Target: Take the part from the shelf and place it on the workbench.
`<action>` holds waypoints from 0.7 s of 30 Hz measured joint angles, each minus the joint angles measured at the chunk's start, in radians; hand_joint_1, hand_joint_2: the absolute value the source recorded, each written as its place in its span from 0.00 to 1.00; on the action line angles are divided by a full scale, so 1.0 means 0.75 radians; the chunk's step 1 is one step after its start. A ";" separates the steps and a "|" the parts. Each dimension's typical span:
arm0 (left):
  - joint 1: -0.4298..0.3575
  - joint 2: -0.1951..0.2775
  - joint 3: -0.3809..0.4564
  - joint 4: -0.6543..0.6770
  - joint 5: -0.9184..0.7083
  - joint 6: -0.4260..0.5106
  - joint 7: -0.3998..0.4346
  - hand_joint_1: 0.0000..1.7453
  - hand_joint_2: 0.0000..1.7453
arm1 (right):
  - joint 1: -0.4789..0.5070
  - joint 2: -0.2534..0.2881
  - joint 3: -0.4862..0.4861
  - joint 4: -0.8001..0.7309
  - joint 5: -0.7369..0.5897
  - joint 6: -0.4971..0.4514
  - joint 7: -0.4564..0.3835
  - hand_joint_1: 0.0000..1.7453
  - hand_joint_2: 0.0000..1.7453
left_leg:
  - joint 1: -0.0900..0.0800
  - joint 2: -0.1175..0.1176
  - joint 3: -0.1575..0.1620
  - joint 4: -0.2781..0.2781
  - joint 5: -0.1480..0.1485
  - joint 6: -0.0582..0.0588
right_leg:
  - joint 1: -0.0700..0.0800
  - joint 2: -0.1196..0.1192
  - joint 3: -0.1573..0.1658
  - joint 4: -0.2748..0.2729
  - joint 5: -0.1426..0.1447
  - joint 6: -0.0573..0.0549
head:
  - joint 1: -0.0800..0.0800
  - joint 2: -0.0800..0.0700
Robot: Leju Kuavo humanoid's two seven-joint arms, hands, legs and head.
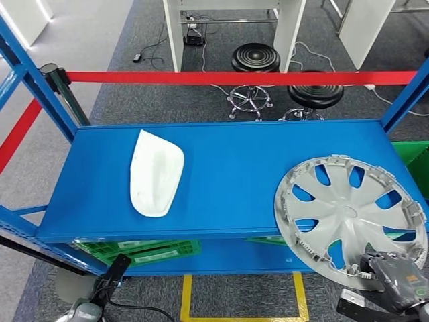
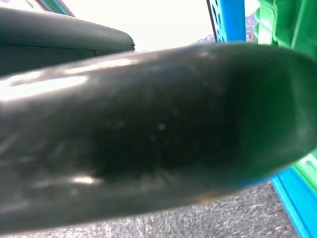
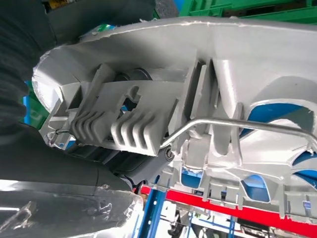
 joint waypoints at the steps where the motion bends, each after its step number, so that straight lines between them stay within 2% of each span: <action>1: 0.000 0.000 0.000 0.000 0.000 0.000 0.000 0.00 0.00 | 0.001 0.000 -0.002 -0.005 0.010 -0.014 -0.001 1.00 1.00 | 0.001 0.000 -0.002 0.004 -0.005 -0.006 | -0.001 0.000 0.000 -0.001 0.002 -0.008 | 0.000 0.000; 3: -0.002 -0.002 -0.001 0.000 0.001 0.001 0.000 0.00 0.00 | 0.002 0.000 -0.009 -0.023 0.043 -0.051 -0.001 1.00 1.00 | 0.003 0.001 -0.031 0.069 -0.052 -0.020 | -0.005 -0.002 0.002 -0.006 0.004 -0.026 | -0.005 0.000; 5: -0.002 -0.003 -0.001 0.000 0.003 0.002 0.000 0.00 0.00 | 0.010 0.000 -0.018 -0.056 0.089 -0.108 -0.003 1.00 1.00 | 0.005 0.002 -0.108 0.235 -0.134 -0.030 | -0.005 -0.004 0.001 -0.006 0.003 -0.036 | -0.010 0.000; 6: 0.000 -0.003 -0.001 0.000 0.005 0.003 0.001 0.00 0.00 | 0.019 0.000 -0.022 -0.081 0.118 -0.138 -0.003 1.00 1.00 | 0.006 0.002 -0.147 0.315 -0.163 -0.033 | -0.004 -0.005 0.001 -0.006 0.003 -0.037 | -0.009 0.000; 7: 0.002 -0.003 -0.001 0.000 0.007 0.004 0.001 0.00 0.00 | 0.030 0.000 -0.027 -0.113 0.149 -0.165 -0.001 1.00 1.00 | 0.006 0.002 -0.172 0.362 -0.169 -0.033 | -0.004 -0.005 0.001 -0.006 0.002 -0.038 | -0.010 0.000; 8: 0.004 -0.002 0.000 0.000 0.010 0.005 0.002 0.00 0.00 | 0.040 0.000 -0.030 -0.150 0.185 -0.186 0.003 1.00 1.00 | 0.006 0.002 -0.174 0.361 -0.149 -0.032 | -0.004 -0.005 0.001 -0.005 0.002 -0.038 | -0.010 0.000; 9: 0.006 -0.002 0.000 0.000 0.012 0.007 0.002 0.00 0.00 | 0.049 0.000 -0.032 -0.189 0.219 -0.202 0.007 1.00 1.00 | 0.006 0.002 -0.152 0.311 -0.108 -0.029 | -0.004 -0.004 0.002 -0.005 0.002 -0.038 | -0.010 0.000; 11: 0.006 0.000 0.000 0.000 0.013 0.009 0.002 0.00 0.00 | 0.060 0.000 -0.030 -0.261 0.283 -0.229 0.012 1.00 1.00 | 0.005 0.002 -0.075 0.142 -0.018 -0.020 | -0.001 -0.003 0.003 -0.003 0.000 -0.033 | -0.010 0.000; 12: 0.006 0.000 0.000 0.000 0.013 0.009 0.002 0.00 0.00 | 0.061 0.000 -0.025 -0.291 0.312 -0.239 0.016 1.00 1.00 | 0.005 0.003 -0.043 0.071 0.004 -0.015 | 0.001 -0.002 0.001 -0.001 0.000 -0.028 | -0.009 0.000; 14: 0.006 0.000 0.000 0.000 0.013 0.011 0.006 0.00 0.00 | 0.058 0.000 -0.008 -0.342 0.365 -0.252 0.031 1.00 1.00 | 0.003 0.002 -0.020 0.010 0.008 -0.006 | 0.006 0.000 -0.005 -0.002 0.002 -0.014 | -0.008 0.000; 16: 0.009 -0.001 0.000 0.000 0.012 0.012 0.011 0.00 0.00 | 0.053 0.000 0.018 -0.381 0.402 -0.259 0.042 1.00 1.00 | 0.005 0.002 -0.019 0.000 0.009 0.008 | 0.004 0.000 -0.008 -0.007 0.005 0.001 | -0.007 0.000; 17: 0.011 -0.001 0.000 0.000 0.012 0.013 0.012 0.00 0.00 | 0.050 0.000 0.030 -0.395 0.413 -0.264 0.046 1.00 1.00 | 0.007 0.002 -0.018 -0.003 0.012 0.016 | 0.003 -0.001 -0.015 0.006 -0.007 0.007 | -0.006 0.000; 19: 0.011 0.000 0.001 0.000 0.012 0.016 0.014 0.00 0.00 | 0.043 0.000 0.053 -0.417 0.431 -0.277 0.053 1.00 1.00 | 0.012 0.002 -0.015 -0.008 0.016 0.028 | 0.002 -0.003 -0.066 0.110 -0.068 0.017 | -0.001 0.000; 21: 0.013 0.001 0.001 0.000 0.011 0.019 0.017 0.00 0.00 | 0.037 -0.001 0.081 -0.431 0.440 -0.291 0.057 1.00 1.00 | 0.011 0.002 -0.014 -0.008 0.014 0.033 | 0.002 -0.004 -0.148 0.285 -0.142 0.023 | 0.003 0.000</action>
